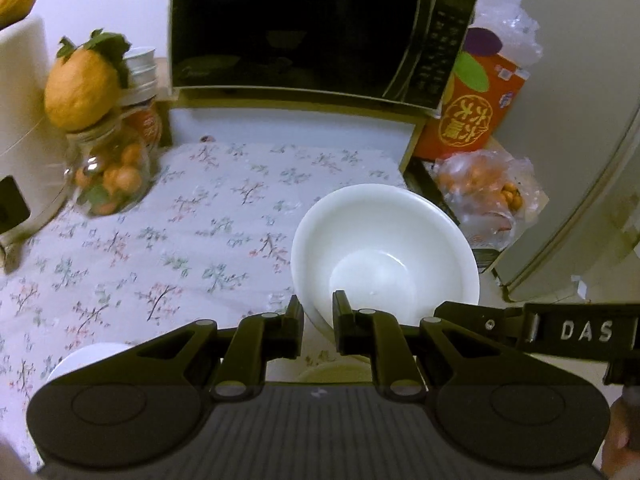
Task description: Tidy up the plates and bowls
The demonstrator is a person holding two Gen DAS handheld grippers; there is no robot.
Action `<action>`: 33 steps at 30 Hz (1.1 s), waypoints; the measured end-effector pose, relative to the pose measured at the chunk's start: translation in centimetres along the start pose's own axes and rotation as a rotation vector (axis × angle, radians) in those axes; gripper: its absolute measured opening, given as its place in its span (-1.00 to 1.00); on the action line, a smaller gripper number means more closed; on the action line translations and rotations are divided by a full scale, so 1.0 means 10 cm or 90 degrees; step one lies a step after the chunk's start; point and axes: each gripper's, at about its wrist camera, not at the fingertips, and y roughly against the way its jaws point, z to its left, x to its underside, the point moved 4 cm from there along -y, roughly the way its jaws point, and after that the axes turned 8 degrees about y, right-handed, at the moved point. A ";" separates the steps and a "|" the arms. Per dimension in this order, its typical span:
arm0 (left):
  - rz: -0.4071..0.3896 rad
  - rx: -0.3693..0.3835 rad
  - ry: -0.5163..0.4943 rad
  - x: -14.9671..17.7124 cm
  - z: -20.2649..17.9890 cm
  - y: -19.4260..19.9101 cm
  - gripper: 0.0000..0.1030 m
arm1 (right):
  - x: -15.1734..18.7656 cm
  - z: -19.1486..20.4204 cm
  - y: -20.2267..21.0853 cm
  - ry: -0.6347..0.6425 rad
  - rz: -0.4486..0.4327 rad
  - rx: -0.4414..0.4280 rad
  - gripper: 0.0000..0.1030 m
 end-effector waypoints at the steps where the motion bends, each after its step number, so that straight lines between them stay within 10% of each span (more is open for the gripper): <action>1: -0.006 -0.002 -0.006 0.01 0.01 0.02 -0.75 | 0.02 0.03 -0.01 0.008 0.004 0.003 -0.79; 33: 0.088 -0.023 0.001 0.58 0.34 0.00 -0.72 | 0.61 0.18 -0.13 0.072 0.106 -0.009 -0.76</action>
